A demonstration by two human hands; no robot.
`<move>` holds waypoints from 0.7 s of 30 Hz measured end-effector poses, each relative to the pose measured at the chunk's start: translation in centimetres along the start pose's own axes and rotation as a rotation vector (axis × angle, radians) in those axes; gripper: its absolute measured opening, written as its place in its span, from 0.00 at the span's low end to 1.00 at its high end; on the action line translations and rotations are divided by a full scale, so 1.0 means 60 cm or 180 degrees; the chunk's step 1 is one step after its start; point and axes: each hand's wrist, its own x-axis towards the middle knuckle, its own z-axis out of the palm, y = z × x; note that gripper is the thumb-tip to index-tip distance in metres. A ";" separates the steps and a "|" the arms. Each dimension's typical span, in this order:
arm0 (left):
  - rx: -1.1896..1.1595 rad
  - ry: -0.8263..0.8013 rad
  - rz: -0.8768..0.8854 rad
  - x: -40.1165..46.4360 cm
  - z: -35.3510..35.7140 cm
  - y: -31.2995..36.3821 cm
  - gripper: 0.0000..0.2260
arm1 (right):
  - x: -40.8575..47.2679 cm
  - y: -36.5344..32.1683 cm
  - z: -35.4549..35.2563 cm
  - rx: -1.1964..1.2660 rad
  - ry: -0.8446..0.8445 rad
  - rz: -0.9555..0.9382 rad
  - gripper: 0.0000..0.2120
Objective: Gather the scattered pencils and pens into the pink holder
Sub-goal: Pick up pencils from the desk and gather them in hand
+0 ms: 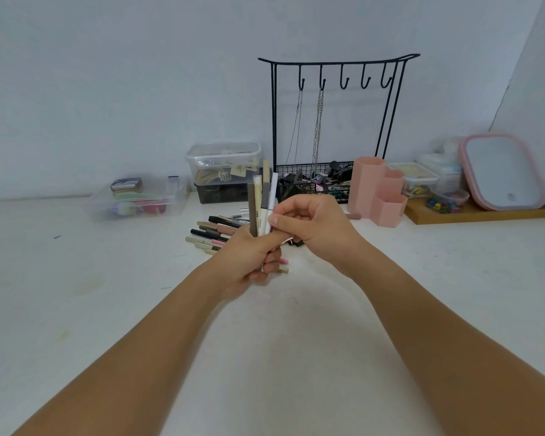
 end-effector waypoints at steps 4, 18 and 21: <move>0.0026 0.0176 0.0054 0.006 -0.005 0.001 0.20 | 0.014 0.028 -0.024 -0.0680 0.0356 -0.0066 0.05; -0.0242 0.0628 -0.0192 0.022 -0.033 0.003 0.24 | 0.022 0.099 -0.092 -0.2833 -0.0061 0.0200 0.08; -0.0280 0.0651 -0.0263 0.019 -0.032 0.005 0.24 | 0.022 0.092 -0.094 -0.3013 -0.0231 0.0252 0.06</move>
